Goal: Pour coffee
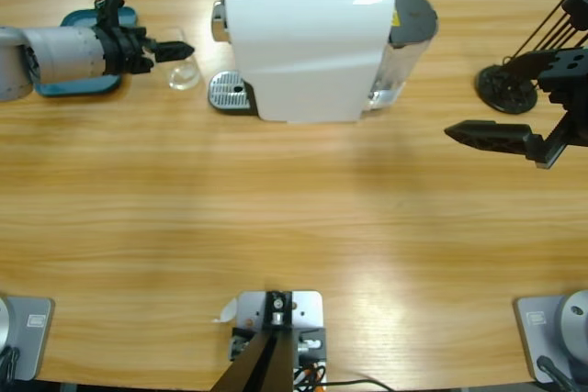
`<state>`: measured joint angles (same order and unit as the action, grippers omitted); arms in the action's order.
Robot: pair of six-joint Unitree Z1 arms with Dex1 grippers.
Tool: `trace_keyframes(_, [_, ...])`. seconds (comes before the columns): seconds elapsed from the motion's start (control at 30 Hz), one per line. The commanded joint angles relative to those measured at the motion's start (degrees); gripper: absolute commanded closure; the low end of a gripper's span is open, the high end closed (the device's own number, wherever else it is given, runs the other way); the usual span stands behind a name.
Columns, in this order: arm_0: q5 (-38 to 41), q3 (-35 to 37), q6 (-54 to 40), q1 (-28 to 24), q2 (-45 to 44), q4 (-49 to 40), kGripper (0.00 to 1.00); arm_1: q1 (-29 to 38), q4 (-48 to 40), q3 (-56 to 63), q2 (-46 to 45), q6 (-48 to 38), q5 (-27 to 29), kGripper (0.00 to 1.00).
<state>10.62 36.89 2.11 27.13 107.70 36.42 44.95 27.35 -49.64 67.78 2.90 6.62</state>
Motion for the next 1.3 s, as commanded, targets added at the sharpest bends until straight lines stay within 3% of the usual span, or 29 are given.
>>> trace_keyframes(0.03, [-0.8,1.15,-8.91,7.85,-15.27,-13.82,0.658,-0.83,-0.33,1.27,-2.44,0.61,-0.55,0.013])
trace_keyframes(0.23, [-3.47,2.31,-11.13,9.68,-14.94,-16.21,0.643,-1.04,0.51,1.95,-3.89,0.7,-0.55,0.018])
trace_keyframes(0.7, [-2.54,2.84,-7.74,11.79,-1.51,-3.48,0.635,-2.32,7.33,2.0,-10.57,1.82,-0.02,0.018])
trace_keyframes(1.2, [-0.95,4.86,-5.79,13.14,2.53,-0.3,0.627,-4.43,9.47,2.0,-12.06,3.39,-0.32,0.023])
trace_keyframes(1.23, [-0.95,4.86,-5.71,13.32,2.46,-0.3,0.611,-4.5,9.47,2.0,-12.06,3.42,-0.38,0.023])
trace_keyframes(1.3, [-1.04,4.58,-5.42,13.48,2.16,-0.37,0.444,-4.52,9.47,2.02,-12.15,3.42,-0.38,0.023])
